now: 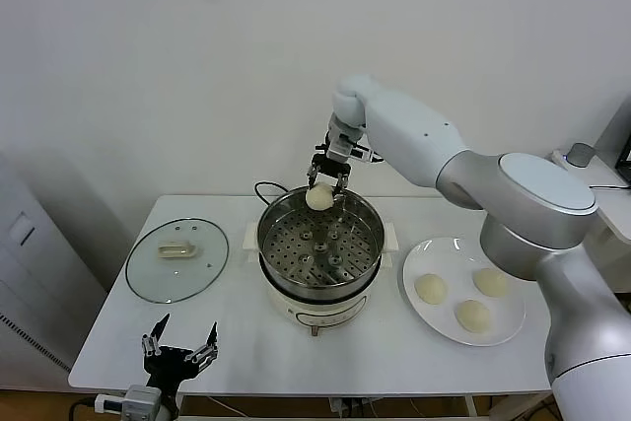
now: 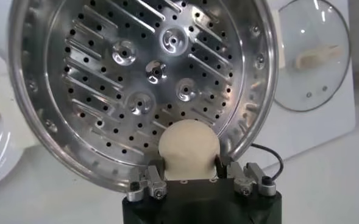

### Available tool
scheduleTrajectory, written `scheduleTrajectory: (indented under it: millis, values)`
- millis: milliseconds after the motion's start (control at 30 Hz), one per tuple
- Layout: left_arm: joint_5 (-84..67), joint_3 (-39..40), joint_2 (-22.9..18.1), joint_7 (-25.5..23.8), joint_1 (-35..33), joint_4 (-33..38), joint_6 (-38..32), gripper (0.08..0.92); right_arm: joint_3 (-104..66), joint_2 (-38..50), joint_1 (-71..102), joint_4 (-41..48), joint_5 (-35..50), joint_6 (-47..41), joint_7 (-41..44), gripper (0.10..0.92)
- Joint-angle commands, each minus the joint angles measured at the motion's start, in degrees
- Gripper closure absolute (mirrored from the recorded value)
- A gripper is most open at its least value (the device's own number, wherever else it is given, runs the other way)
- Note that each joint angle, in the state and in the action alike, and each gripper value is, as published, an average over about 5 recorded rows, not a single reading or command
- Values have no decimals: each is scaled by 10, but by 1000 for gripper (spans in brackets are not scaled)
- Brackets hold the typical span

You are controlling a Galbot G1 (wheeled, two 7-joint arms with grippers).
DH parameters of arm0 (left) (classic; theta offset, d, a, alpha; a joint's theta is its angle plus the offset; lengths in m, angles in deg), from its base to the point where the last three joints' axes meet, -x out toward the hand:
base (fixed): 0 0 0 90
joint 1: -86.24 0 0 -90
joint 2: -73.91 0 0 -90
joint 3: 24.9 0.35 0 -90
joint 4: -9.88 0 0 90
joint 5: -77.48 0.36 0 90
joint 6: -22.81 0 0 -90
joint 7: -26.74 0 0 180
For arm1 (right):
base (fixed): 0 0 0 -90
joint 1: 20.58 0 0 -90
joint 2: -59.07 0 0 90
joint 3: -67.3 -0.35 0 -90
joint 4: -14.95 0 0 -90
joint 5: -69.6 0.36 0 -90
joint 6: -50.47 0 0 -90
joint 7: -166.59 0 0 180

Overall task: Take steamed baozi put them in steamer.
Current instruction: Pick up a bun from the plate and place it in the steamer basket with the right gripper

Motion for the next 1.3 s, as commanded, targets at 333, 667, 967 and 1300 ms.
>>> scheduleTrajectory:
  millis: [333,667,967,1300]
  values:
    - [1,2,-28,-1,-1,-2,1,177,-41,-17,57,9,-122,28,-57,501]
    - [1,2,-28,-1,1,-4,1,177,-34,-9,59,-8,-98,28,-43,437]
    - [3,1,-28,-2,-1,-2,2,177,15,61,-2,-126,45,-73,40,216]
    - [1,-4,-28,-6,-1,4,10,177,114,275,-146,-317,328,-433,69,203]
